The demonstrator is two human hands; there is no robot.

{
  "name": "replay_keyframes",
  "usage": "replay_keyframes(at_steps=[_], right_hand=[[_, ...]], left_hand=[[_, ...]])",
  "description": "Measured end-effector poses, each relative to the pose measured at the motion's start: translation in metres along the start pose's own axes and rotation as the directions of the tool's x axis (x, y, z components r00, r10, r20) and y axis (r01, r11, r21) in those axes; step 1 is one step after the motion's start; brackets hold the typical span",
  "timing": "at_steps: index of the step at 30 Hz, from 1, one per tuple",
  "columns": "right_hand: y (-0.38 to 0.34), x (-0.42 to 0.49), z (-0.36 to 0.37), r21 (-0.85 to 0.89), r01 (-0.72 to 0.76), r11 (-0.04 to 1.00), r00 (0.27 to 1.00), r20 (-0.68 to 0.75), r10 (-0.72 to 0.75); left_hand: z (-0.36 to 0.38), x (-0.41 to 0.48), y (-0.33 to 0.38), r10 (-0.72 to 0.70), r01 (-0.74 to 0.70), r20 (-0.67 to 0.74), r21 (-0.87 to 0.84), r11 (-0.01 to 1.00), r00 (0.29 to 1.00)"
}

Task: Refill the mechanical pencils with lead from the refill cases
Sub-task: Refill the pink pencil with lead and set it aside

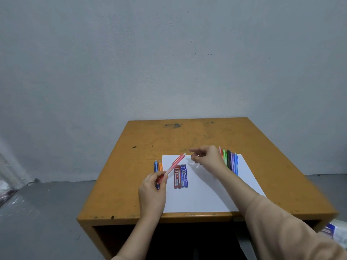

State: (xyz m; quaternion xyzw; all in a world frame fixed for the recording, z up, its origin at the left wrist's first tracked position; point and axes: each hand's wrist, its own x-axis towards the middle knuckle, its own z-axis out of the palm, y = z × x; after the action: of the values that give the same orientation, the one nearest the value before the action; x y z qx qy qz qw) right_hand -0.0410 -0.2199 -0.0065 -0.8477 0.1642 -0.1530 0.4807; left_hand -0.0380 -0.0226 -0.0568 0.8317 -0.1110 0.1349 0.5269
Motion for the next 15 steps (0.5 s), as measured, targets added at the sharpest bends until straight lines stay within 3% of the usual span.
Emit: replay_keyframes(at_steps=[5,15], right_hand=[[-0.010,-0.012,-0.010,0.173,0.021,0.985,1.000,-0.014,-0.019],[-0.018,-0.029,-0.009,0.230,0.014,0.973,1.000,0.007,-0.016]], left_hand=[[0.001,0.001,-0.002,0.008,-0.008,0.006,0.012,1.000,1.000],[0.003,0.000,-0.004,0.053,-0.054,0.012,0.023,0.998,0.998]])
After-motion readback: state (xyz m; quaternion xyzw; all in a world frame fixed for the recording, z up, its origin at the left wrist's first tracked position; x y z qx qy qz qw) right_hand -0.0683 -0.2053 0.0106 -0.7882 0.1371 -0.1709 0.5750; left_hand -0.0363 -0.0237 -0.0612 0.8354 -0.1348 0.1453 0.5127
